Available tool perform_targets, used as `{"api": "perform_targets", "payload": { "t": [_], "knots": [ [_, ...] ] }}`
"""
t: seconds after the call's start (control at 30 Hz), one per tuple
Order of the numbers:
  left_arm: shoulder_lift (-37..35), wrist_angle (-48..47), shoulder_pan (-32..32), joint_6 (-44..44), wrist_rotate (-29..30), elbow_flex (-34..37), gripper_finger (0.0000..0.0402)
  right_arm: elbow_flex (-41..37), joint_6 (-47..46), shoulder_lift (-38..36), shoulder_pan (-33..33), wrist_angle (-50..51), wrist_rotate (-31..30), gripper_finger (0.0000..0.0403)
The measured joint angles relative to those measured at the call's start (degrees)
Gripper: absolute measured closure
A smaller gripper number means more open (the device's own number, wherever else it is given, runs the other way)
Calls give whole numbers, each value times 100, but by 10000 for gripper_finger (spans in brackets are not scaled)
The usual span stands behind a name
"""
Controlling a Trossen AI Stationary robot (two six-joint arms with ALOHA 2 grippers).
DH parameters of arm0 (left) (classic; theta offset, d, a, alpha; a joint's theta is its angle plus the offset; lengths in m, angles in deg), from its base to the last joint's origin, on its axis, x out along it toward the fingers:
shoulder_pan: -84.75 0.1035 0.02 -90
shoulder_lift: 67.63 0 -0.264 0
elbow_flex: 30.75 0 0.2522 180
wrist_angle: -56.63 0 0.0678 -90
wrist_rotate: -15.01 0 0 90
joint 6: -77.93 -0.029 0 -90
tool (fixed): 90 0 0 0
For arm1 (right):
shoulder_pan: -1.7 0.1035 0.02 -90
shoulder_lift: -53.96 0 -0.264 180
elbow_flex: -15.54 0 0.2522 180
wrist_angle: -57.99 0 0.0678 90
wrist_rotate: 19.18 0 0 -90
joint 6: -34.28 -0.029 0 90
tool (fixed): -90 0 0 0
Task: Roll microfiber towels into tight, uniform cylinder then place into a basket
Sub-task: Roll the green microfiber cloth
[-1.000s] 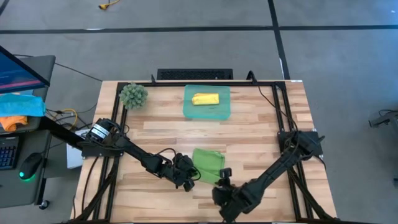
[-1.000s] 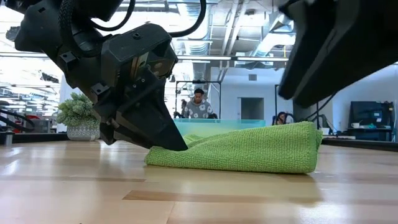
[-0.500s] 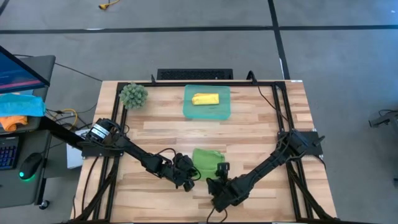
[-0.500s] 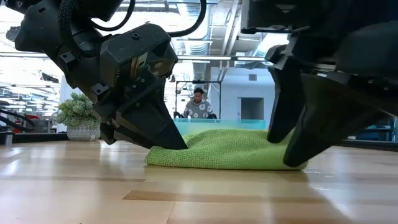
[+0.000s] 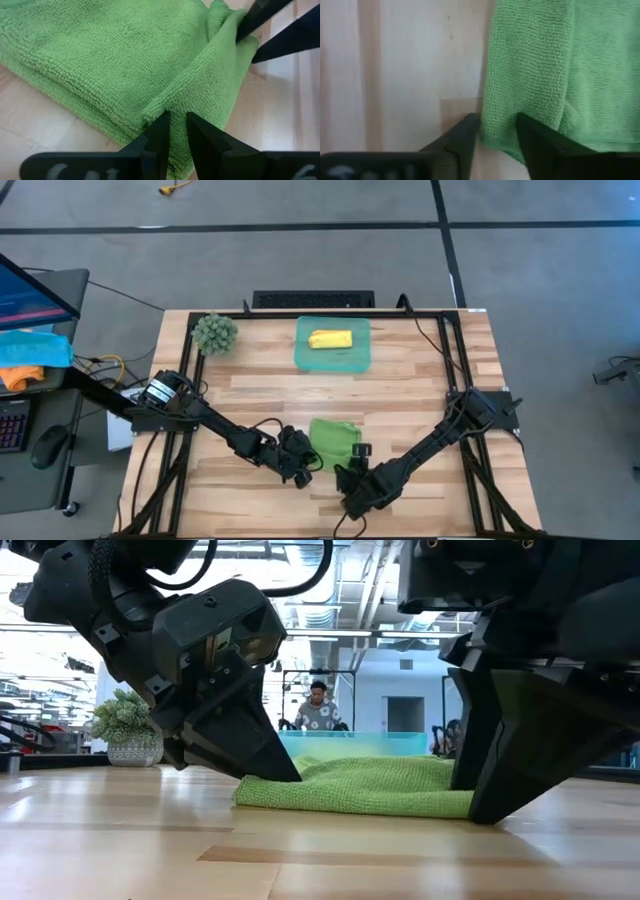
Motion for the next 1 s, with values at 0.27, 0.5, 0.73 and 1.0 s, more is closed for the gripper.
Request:
{"api": "perform_targets", "payload": {
  "t": [0.27, 0.5, 0.73, 1.0],
  "knots": [
    [-52, 15, -9, -369, 67, 2, 340, -38, 3, 13, -15, -139, 92, 384],
    [-272, -167, -63, -925, 164, 24, 340, -44, 2, 22, -37, -132, 82, 373],
    [-284, -179, -98, -1038, 225, 22, 340, -46, -18, 25, -31, -145, 103, 391],
    [-302, -184, -98, -990, 188, 15, 340, 5, 30, 13, -54, -30, 141, 265]
  ]
}}
